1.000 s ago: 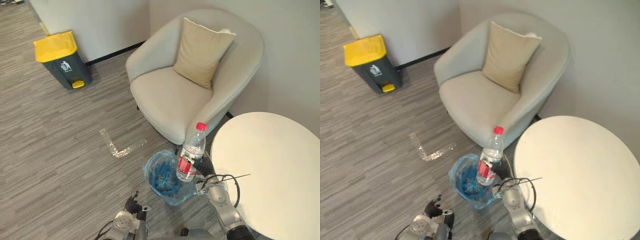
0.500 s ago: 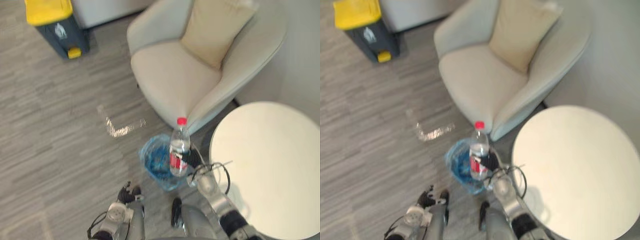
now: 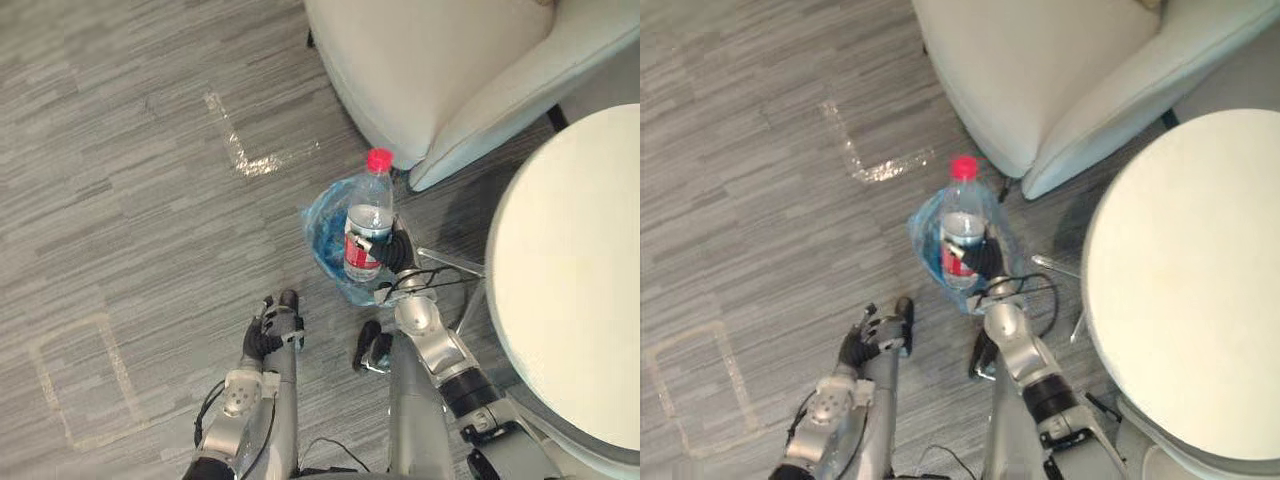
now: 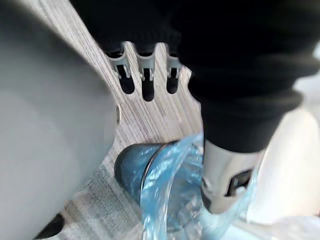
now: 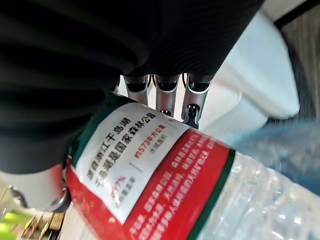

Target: Gather rubbish on tea table into small bin, then transfer packed bag to large trash can.

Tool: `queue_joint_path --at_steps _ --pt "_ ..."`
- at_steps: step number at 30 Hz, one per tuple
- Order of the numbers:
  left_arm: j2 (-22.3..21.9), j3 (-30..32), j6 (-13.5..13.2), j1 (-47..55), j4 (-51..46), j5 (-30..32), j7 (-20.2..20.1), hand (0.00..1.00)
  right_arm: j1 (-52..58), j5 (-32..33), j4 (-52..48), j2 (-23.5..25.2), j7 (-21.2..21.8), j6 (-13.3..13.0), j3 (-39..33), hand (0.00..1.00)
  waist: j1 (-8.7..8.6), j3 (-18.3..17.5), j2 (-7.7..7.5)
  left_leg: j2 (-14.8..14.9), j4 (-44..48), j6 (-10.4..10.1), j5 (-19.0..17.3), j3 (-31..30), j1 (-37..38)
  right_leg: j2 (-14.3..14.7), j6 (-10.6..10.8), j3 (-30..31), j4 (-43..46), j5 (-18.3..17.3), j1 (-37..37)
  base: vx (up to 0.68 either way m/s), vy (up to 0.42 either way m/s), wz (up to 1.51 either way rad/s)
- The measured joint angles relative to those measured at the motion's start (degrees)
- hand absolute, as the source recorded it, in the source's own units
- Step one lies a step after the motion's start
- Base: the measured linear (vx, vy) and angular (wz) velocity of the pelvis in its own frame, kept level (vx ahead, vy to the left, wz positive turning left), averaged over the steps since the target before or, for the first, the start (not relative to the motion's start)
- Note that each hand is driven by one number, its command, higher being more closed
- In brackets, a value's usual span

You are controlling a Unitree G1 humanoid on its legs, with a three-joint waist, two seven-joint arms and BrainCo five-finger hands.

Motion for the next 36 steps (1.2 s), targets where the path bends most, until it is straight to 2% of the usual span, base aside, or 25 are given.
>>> queue_joint_path --at_steps 4,11,18,23,24,33,34,36 --pt "-0.62 0.02 0.03 0.19 -6.55 0.04 -1.45 0.00 -3.19 -2.11 0.69 -2.10 0.07 0.35 -0.42 1.00 1.17 0.66 -0.14 -1.17 2.73 -0.30 0.35 -0.79 -6.93 -1.56 -0.10 -0.65 3.91 -1.04 -6.53 -0.04 -0.003 0.19" --pt "-1.56 -0.09 0.00 3.14 -18.13 -0.13 -3.97 0.00 -8.11 -2.04 7.92 -8.19 0.08 1.54 -3.22 1.00 1.70 0.75 -0.18 -3.38 3.40 -1.14 1.56 -1.93 -14.74 -3.73 -0.03 -1.42 7.11 -2.16 -14.21 0.00 0.001 0.19" --pt "-1.47 -0.38 -0.04 6.46 -24.27 -3.52 -5.49 0.00 -10.18 0.42 13.69 -12.68 -0.07 1.54 -6.64 1.00 2.30 0.71 -0.17 -5.83 2.26 -1.76 2.56 -3.64 -17.93 -5.79 0.01 -2.77 8.50 -3.63 -16.95 0.02 -0.006 0.26" --pt "-1.44 -0.79 -0.08 7.12 -26.59 -5.32 -6.28 0.00 -11.62 3.29 16.27 -14.16 -0.06 1.56 -7.28 1.00 2.74 0.67 -0.15 -6.34 1.43 -2.23 3.19 -4.41 -18.68 -5.91 0.24 -3.09 8.60 -3.77 -17.60 0.01 0.004 0.12" --pt "-1.46 -0.85 -0.15 7.12 -26.99 -5.73 -6.30 0.00 -11.67 3.59 16.30 -14.50 -0.05 1.55 -7.27 0.00 2.74 0.67 -0.15 -6.37 1.22 -2.28 3.30 -4.45 -18.68 -5.93 0.25 -3.09 8.54 -3.78 -17.66 0.00 0.009 0.04" --pt "-1.49 -2.63 -0.28 7.08 -29.27 -6.90 -6.16 0.00 -12.89 4.74 19.11 -14.39 0.02 1.55 -7.18 0.00 2.68 -0.37 -0.03 -6.39 0.11 -2.34 4.14 -4.55 -19.46 -5.95 0.23 -3.35 8.18 -3.76 -18.72 0.00 0.014 0.02" --pt "-1.52 -2.17 -0.56 6.81 -28.59 -6.90 -6.12 0.00 -12.74 4.75 19.24 -14.38 0.01 1.55 -7.18 0.00 2.55 -0.45 -0.08 -6.33 0.12 -2.34 4.17 -4.64 -19.46 -5.89 0.22 -3.43 8.08 -3.75 -18.71 -0.01 0.032 -0.03" --pt "-2.45 -0.64 -1.92 2.37 -19.51 -6.89 -6.16 0.00 -12.39 4.74 19.24 -14.05 0.00 1.55 -6.72 0.00 2.47 -1.37 -0.18 -5.91 0.08 -2.34 4.17 -4.60 -19.43 -5.48 -0.08 -3.53 7.46 -3.56 -18.56 0.00 0.033 -0.08"
